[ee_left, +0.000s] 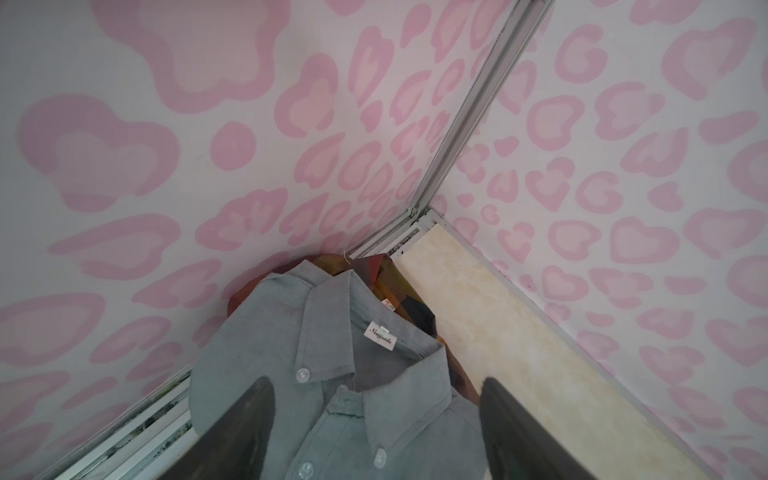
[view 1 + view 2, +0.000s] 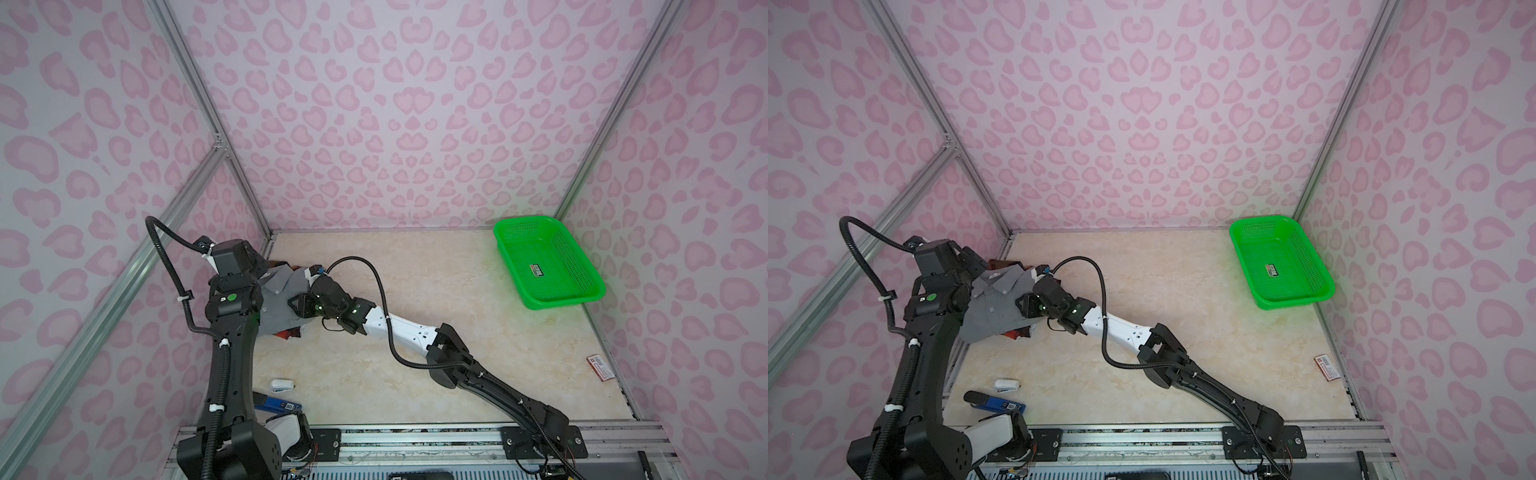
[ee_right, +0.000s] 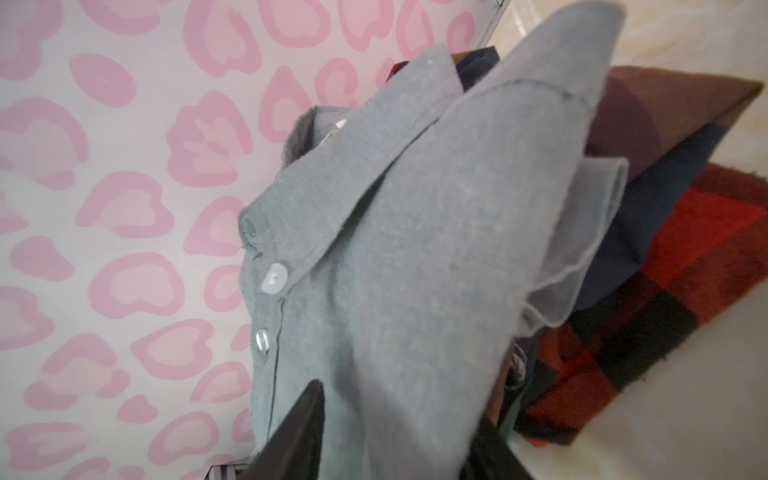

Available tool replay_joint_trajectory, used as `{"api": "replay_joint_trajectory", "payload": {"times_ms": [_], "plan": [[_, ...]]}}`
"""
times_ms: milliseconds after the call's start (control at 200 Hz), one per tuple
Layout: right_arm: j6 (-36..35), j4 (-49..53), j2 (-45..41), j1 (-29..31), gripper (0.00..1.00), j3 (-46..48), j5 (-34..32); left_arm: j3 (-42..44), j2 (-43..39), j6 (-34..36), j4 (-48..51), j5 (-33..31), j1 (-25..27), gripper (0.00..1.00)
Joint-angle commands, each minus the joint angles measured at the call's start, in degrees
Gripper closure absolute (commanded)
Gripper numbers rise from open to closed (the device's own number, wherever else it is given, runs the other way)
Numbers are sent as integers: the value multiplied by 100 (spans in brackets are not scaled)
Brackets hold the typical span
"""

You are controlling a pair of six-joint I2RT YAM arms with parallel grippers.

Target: Fold and stack the long sleeve shirts

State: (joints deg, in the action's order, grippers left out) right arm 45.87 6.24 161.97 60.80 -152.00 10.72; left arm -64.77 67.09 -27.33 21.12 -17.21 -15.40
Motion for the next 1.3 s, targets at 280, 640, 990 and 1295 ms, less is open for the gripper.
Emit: {"api": "replay_joint_trajectory", "payload": {"times_ms": [280,640,990,1295], "plan": [[-600,-556,-2191,-484,8,2529,-438,442,-287,164,-448,592,243,3],[-2179,-2480,-5844,-1319,3,7080,-2053,2323,-1789,-15,-1581,251,939,3],[-2762,-1445,-8827,-3566,2,10676,-2664,3860,-1437,763,-2793,459,1579,3],[-3802,-3177,-9074,-5208,2,12436,-3069,4406,-81,1552,-5089,-85,1698,2]]}}
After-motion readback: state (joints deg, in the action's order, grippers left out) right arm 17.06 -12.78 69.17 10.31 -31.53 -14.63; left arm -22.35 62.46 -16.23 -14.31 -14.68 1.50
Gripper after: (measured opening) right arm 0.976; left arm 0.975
